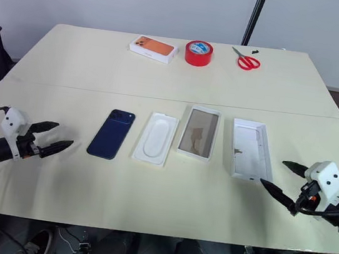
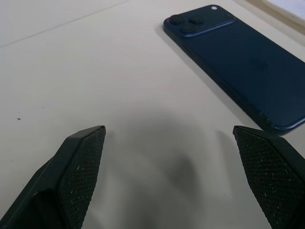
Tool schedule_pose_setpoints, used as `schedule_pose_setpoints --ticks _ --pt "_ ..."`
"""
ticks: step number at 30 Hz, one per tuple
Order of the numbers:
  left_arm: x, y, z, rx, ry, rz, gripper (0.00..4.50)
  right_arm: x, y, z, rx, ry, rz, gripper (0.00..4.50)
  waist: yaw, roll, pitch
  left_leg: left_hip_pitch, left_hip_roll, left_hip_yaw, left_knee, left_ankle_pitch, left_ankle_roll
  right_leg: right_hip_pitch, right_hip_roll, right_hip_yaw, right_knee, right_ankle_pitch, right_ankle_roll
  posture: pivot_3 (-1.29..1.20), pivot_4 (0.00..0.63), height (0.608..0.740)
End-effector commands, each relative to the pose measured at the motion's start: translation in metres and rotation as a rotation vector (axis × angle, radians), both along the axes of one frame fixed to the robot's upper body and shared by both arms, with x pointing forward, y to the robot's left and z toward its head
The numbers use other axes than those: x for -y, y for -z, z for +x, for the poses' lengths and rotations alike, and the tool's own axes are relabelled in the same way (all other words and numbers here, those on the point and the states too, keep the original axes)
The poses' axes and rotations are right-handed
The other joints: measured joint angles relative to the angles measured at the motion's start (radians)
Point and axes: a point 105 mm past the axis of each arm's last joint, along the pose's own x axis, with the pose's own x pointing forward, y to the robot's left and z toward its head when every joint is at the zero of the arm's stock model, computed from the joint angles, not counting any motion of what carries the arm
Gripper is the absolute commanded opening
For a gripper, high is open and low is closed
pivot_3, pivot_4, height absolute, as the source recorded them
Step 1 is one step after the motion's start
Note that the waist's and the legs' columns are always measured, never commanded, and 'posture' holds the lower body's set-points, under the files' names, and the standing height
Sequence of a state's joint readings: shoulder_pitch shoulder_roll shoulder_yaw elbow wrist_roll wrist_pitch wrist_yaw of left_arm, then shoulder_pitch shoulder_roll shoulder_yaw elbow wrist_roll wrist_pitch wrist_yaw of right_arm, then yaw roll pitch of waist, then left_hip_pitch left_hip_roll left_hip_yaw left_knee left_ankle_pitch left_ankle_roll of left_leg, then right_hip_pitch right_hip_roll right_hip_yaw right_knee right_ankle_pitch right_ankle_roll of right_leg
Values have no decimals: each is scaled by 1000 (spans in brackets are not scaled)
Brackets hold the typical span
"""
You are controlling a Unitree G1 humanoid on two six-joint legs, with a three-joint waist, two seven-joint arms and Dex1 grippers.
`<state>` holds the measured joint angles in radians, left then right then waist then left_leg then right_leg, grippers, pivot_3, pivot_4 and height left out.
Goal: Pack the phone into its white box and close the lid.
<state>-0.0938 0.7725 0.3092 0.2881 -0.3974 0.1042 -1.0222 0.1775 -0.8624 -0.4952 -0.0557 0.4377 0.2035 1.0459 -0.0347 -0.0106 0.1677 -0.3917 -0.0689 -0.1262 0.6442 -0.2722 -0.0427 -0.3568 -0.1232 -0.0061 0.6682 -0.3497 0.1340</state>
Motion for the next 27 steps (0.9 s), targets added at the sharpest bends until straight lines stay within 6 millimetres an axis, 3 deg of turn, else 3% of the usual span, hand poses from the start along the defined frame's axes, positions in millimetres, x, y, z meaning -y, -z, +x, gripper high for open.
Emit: schedule_pose_setpoints --ticks 1,12,18,27 --pt "1 -17 1 83 -1 5 4493 -1 -14 5 34 -31 -13 4464 0 0 0 0 0 0 0 0 0 0 0 0 0 0 0 0 150 740" --pt "8 -27 13 149 -11 63 4493 -6 -14 11 38 -40 -15 4464 20 0 0 0 0 0 0 0 0 0 0 0 -1 0 0 0 150 740" --pt "15 -20 6 81 66 79 4493 -10 -15 11 41 -48 -13 4464 18 0 0 0 0 0 0 0 0 0 0 0 -1 0 0 0 150 740" --pt "21 -35 10 113 77 35 4493 -22 -17 10 36 -91 -4 4464 21 0 0 0 0 0 0 0 0 0 0 0 -1 0 0 0 150 740"
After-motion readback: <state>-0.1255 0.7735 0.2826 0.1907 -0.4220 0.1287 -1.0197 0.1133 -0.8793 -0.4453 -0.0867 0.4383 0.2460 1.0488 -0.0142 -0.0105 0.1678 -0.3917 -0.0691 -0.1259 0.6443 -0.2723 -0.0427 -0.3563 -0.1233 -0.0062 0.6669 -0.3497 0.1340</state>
